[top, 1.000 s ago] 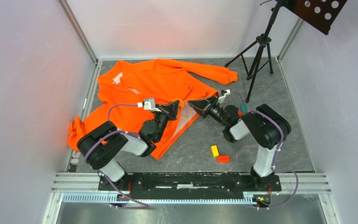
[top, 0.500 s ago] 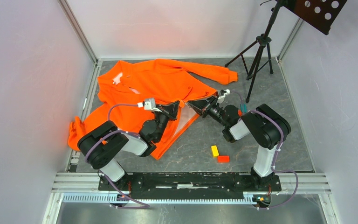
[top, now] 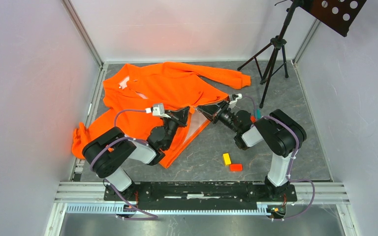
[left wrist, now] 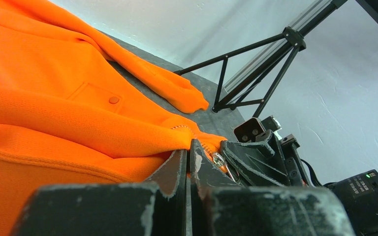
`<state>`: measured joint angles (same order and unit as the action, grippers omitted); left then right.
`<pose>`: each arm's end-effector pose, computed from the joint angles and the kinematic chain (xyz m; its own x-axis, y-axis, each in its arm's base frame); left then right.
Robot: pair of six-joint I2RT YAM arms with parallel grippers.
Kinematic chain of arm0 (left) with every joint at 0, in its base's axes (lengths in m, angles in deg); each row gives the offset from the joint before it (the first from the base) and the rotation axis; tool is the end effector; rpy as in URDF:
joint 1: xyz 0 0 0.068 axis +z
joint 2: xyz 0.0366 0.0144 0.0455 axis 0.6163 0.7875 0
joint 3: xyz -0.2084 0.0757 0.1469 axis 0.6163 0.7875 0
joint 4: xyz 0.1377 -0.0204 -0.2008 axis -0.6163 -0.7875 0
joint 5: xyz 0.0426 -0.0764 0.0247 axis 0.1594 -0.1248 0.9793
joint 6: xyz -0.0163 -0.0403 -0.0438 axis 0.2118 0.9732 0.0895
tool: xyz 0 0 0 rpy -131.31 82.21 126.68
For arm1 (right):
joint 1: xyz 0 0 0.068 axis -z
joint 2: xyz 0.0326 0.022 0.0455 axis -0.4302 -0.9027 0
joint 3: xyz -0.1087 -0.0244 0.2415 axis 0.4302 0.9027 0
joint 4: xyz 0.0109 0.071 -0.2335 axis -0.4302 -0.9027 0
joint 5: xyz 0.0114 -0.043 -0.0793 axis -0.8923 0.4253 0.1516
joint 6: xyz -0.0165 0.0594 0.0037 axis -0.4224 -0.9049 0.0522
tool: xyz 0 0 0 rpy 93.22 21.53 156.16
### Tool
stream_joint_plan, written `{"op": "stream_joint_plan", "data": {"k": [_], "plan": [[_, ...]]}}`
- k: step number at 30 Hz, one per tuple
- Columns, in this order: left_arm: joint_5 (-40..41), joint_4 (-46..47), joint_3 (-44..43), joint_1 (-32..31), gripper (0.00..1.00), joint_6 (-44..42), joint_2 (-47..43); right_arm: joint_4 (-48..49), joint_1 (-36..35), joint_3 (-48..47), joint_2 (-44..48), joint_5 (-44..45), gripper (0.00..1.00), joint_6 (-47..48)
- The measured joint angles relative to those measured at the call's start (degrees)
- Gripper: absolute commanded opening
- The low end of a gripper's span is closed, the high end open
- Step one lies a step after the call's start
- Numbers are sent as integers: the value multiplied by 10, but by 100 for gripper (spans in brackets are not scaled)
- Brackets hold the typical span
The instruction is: Zip up the jacket
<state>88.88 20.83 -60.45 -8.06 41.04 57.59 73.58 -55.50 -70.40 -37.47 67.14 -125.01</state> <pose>0.2052 -0.1848 0.1999 -0.1002 -0.6708 -0.7348 0.3790 0.6571 -0.6516 0.2724 0.1756 0.1671 -0.7688 0.6385 0.0357 -0.0543 -0.1207 0.9912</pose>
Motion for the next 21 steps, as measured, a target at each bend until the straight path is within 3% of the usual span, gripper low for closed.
{"op": "stream_joint_plan", "data": {"k": [21], "plan": [[-13,16,0,0,2,25,9,0,-10,-5,-10,19,0,0]]}}
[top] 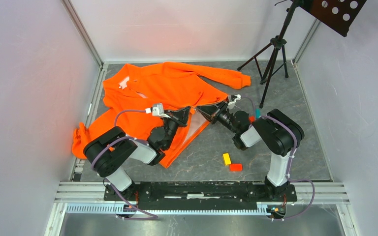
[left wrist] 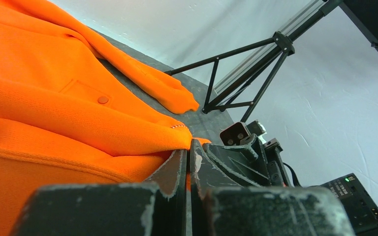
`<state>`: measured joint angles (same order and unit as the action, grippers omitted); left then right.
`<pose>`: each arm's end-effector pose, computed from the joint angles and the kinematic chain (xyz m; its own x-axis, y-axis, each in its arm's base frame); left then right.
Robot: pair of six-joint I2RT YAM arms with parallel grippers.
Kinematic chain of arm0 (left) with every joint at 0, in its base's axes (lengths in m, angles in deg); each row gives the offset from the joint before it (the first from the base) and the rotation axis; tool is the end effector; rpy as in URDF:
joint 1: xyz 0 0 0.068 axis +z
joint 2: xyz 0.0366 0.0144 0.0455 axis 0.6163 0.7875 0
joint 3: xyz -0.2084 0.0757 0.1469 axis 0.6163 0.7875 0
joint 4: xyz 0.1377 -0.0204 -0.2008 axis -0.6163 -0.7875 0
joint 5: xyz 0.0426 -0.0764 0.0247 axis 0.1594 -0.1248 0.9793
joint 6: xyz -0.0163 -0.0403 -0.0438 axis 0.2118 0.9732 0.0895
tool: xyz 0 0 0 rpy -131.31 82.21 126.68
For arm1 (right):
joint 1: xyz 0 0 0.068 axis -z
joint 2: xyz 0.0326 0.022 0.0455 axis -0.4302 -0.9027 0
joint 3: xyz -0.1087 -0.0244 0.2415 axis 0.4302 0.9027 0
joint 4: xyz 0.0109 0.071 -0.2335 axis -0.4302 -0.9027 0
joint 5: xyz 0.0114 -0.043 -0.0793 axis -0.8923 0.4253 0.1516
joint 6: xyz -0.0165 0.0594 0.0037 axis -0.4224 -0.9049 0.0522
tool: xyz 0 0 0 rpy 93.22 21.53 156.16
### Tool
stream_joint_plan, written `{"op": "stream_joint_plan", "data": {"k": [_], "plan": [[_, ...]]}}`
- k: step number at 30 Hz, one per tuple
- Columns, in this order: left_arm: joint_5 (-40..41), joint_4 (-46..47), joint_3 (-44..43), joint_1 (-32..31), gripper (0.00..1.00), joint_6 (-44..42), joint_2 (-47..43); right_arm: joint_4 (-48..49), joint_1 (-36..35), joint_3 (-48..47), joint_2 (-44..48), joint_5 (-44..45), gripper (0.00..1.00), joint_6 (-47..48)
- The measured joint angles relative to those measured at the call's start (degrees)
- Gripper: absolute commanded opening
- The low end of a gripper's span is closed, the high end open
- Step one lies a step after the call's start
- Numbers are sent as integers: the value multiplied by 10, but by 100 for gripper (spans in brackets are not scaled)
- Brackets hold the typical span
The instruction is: Zip up the jacket
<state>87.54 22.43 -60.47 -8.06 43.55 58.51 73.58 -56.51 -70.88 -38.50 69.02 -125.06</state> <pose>0.2053 -0.1864 0.1991 -0.1241 -0.7000 -0.7033 0.3967 0.6147 -0.6818 0.2726 0.1807 0.1636 -0.7588 0.6499 0.0438 -0.0450 -0.1194 0.9918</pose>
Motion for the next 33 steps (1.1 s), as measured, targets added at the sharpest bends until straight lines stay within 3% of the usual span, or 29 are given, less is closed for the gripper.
{"op": "stream_joint_plan", "data": {"k": [24,28,33], "plan": [[-10,16,3,-2,2,38,3,0,-11,-22,-7,7,0,-12],[-10,20,4,-2,16,50,9,0,-10,-22,-7,8,0,-14],[-14,11,27,-2,41,85,5,0,-8,-23,-7,3,0,-14]]}}
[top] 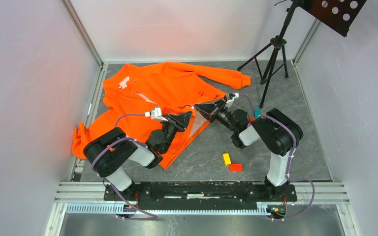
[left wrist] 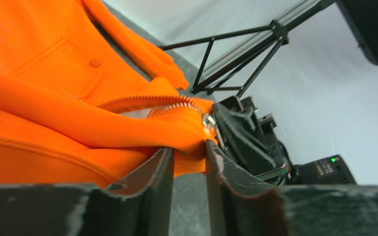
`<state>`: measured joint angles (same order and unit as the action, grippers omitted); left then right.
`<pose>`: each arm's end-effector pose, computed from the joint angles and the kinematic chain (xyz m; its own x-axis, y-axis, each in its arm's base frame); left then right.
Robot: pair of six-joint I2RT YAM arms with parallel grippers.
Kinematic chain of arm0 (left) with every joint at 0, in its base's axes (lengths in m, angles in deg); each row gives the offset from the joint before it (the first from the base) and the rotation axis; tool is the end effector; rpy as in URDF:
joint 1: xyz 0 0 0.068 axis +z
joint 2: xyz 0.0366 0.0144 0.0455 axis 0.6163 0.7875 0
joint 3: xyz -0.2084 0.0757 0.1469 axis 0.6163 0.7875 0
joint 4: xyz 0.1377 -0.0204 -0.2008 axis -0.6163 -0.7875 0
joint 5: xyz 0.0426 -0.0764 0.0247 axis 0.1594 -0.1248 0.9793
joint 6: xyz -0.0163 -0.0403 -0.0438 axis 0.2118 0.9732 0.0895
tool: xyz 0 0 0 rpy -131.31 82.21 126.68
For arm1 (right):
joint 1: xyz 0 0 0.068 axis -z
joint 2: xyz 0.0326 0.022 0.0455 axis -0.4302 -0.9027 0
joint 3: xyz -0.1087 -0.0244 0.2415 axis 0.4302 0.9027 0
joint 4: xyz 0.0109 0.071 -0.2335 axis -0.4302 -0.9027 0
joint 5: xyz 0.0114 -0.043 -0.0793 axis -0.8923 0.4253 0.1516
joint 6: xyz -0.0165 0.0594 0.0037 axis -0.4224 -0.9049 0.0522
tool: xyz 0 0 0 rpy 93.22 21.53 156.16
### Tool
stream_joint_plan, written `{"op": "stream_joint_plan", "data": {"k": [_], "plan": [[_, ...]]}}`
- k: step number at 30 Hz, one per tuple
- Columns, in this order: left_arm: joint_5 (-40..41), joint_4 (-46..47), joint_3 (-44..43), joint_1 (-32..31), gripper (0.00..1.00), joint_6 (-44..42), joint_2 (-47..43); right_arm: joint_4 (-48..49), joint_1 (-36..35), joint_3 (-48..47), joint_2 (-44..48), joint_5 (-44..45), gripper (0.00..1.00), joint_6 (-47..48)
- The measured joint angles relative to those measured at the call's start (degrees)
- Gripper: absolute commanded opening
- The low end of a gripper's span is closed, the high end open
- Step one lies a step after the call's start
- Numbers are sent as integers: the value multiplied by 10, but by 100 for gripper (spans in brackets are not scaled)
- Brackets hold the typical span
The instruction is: Zip up the jacket
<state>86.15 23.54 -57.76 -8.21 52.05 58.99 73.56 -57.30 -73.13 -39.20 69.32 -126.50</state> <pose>0.1988 -0.1820 0.1881 -0.2148 -0.7600 -0.6134 0.3707 0.5176 -0.7712 0.2771 0.1885 0.1687 -0.7667 0.6392 0.0609 -0.0469 -0.1504 0.9875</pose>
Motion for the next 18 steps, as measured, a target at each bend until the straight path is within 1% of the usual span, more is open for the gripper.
{"op": "stream_joint_plan", "data": {"k": [3,8,12,15,18], "plan": [[-5,-31,15,-2,51,23,-15,0,0,0,0,-2,0,0],[-16,-61,18,-4,58,62,-41,0,0,0,0,-3,0,0],[-29,-67,17,-4,59,90,-41,0,0,0,0,-3,0,0],[-35,-65,13,-3,54,117,-35,0,-1,0,0,-3,0,0],[-39,-59,6,1,47,135,-18,0,-1,0,0,-3,0,0]]}}
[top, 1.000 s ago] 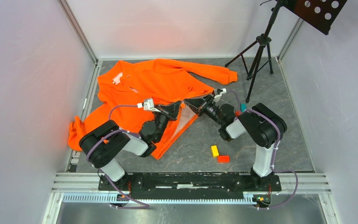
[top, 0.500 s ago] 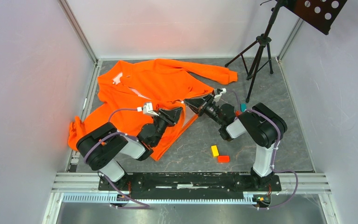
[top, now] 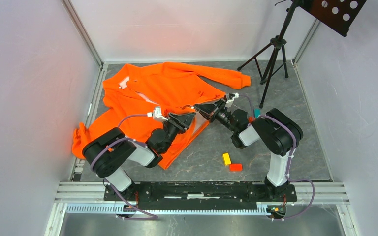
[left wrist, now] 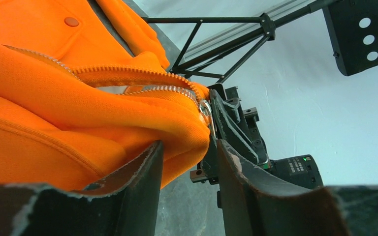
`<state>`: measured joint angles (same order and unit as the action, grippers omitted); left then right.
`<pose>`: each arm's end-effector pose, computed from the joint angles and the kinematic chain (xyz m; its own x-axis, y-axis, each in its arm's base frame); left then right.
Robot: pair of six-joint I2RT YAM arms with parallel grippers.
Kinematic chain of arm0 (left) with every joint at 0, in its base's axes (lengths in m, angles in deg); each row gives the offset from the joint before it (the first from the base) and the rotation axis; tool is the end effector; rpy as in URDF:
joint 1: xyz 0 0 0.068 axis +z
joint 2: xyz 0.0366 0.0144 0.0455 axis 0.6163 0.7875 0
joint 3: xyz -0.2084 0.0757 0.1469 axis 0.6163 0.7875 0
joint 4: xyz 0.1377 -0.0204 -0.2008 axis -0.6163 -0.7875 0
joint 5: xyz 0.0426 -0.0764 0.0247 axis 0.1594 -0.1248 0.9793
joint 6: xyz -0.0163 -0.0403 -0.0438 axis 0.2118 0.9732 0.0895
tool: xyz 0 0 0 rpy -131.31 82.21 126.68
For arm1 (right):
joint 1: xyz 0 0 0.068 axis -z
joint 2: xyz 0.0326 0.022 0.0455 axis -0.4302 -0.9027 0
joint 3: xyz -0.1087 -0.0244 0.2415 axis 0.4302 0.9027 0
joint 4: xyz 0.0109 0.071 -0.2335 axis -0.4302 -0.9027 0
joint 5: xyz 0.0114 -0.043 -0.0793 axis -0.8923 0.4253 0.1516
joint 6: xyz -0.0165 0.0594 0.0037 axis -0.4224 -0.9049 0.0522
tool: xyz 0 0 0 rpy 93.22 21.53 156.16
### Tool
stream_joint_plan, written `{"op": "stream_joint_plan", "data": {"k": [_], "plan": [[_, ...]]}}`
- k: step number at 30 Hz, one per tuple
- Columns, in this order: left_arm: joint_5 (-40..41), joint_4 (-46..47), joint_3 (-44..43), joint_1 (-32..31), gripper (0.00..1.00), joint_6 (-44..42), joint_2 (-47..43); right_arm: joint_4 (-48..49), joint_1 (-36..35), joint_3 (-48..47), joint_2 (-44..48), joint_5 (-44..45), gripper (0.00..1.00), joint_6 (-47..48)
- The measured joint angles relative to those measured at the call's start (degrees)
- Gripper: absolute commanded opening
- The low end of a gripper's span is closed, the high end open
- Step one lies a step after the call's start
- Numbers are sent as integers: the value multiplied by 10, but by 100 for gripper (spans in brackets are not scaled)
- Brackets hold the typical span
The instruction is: Zip up the jacket
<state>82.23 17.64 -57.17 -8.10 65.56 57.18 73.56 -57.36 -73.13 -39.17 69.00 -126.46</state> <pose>0.1961 -0.1828 0.1817 -0.3720 -0.8093 -0.4547 0.2890 0.3645 -0.8852 0.2767 0.1890 0.1689 -0.7709 0.6342 0.0593 -0.0473 -0.1498 0.9876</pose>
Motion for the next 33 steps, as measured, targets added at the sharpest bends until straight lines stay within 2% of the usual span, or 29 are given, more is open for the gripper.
{"op": "stream_joint_plan", "data": {"k": [4,6,9,13,15,16,24,33], "plan": [[-6,2,-7,7,38,12,14,0,-1,0,0,0,0,0],[-7,7,-7,9,37,17,18,0,-2,0,0,0,0,0],[-10,14,-7,11,38,21,24,0,-2,0,0,1,0,0],[-12,17,-11,14,47,23,31,0,-2,0,0,1,0,0],[-16,18,-16,15,46,24,35,0,-3,0,0,1,0,-1],[-17,18,-19,15,44,25,38,0,-3,0,0,1,0,0],[-37,12,-38,20,4,25,43,0,-3,0,0,7,0,0],[-74,-21,-62,29,2,16,46,-1,2,-1,0,22,0,0]]}}
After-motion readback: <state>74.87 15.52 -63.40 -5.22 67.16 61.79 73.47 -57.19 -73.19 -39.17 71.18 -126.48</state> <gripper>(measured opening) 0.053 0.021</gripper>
